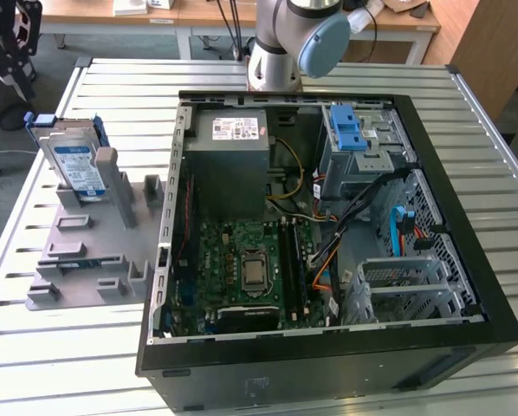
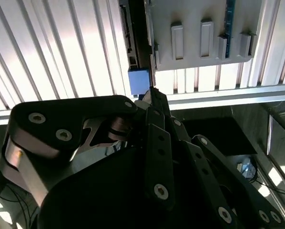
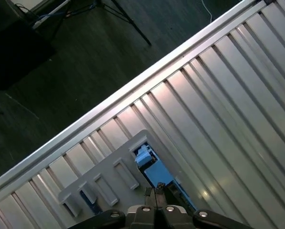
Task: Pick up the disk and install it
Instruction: 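Pick up the disk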
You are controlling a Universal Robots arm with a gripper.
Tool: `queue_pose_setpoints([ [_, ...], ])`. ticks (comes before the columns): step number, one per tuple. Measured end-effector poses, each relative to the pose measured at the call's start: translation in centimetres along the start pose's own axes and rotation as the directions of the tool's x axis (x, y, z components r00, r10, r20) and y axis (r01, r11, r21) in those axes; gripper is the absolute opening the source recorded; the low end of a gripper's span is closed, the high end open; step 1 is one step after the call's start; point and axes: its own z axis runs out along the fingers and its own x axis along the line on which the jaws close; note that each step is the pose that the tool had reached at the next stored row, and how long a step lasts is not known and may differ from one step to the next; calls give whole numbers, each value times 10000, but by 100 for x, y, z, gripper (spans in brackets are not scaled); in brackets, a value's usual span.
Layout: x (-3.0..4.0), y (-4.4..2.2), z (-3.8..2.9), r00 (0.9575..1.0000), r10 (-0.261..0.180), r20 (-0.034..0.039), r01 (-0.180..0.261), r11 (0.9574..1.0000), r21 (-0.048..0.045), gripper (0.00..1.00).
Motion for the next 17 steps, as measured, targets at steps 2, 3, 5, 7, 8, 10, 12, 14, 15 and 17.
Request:
queue_pose_setpoints([
  [2, -1, 0, 6, 9998, -183, 38, 182, 9998, 58, 11],
  [3, -1, 0, 8, 9996, -273, 56, 273, 9996, 87, 11],
  [5, -1, -1, 13, 9984, -555, 66, 554, 9984, 109, 11],
  [7, -1, 0, 17, 9957, -927, 50, 927, 9956, 103, 11],
  [8, -1, 0, 19, 9939, -1106, 44, 1106, 9938, 99, 11],
  [10, -1, 0, 23, 9893, -1462, 29, 1462, 9892, 89, 11],
  [12, 0, 0, 25, 9832, -1827, 15, 1827, 9831, 79, 11],
  [14, 0, 0, 27, 9762, -2168, 3, 2168, 9762, 70, 11],
  [15, 0, 0, 27, 9722, -2341, -5, 2341, 9722, 63, 11],
  [17, 0, -1, 29, 9678, -2519, -13, 2519, 9677, 57, 11],
])
